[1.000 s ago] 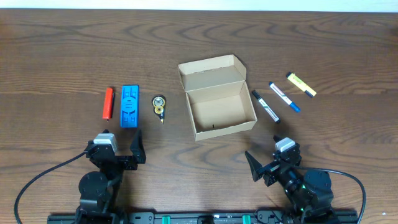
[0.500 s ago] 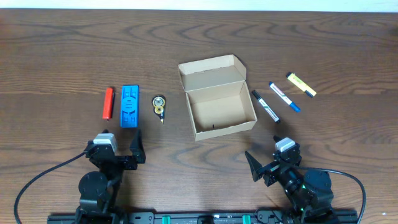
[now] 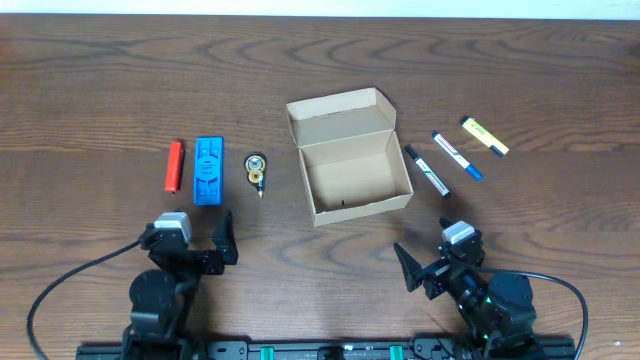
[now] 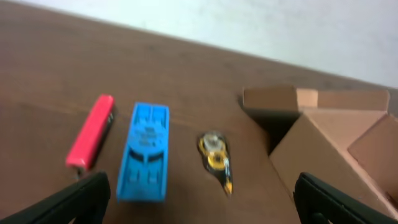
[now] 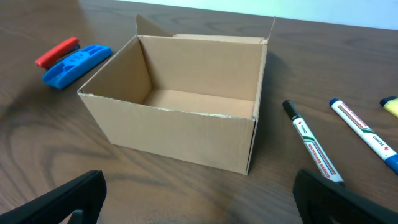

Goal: Pack container
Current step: 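Move the left gripper over the blue whiteboard duster and lower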

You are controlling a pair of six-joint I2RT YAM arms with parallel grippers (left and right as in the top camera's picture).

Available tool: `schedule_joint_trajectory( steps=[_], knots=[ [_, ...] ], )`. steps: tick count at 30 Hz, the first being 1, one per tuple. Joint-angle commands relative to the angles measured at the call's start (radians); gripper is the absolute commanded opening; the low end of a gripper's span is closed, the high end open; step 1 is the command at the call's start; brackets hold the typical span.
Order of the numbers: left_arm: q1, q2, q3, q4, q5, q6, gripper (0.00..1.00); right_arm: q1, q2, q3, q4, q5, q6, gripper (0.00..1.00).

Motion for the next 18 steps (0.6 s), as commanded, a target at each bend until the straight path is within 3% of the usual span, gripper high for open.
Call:
schedule_joint_trajectory(
  steps=[1, 11, 18],
  knots=[
    [0.002, 0.089, 0.063, -0.03, -0.003, -0.013, 0.96, 0.019, -0.008, -0.005, -0.001, -0.005, -0.008, 0.99],
    [0.002, 0.524, 0.291, -0.001, -0.209, 0.127, 0.95, 0.019, -0.008, -0.005, -0.001, -0.005, -0.008, 0.99],
    [0.002, 0.823, 0.405, 0.004, -0.233, 0.159, 0.95, 0.019, -0.008, -0.005, -0.001, -0.005, -0.008, 0.99]
  ],
)
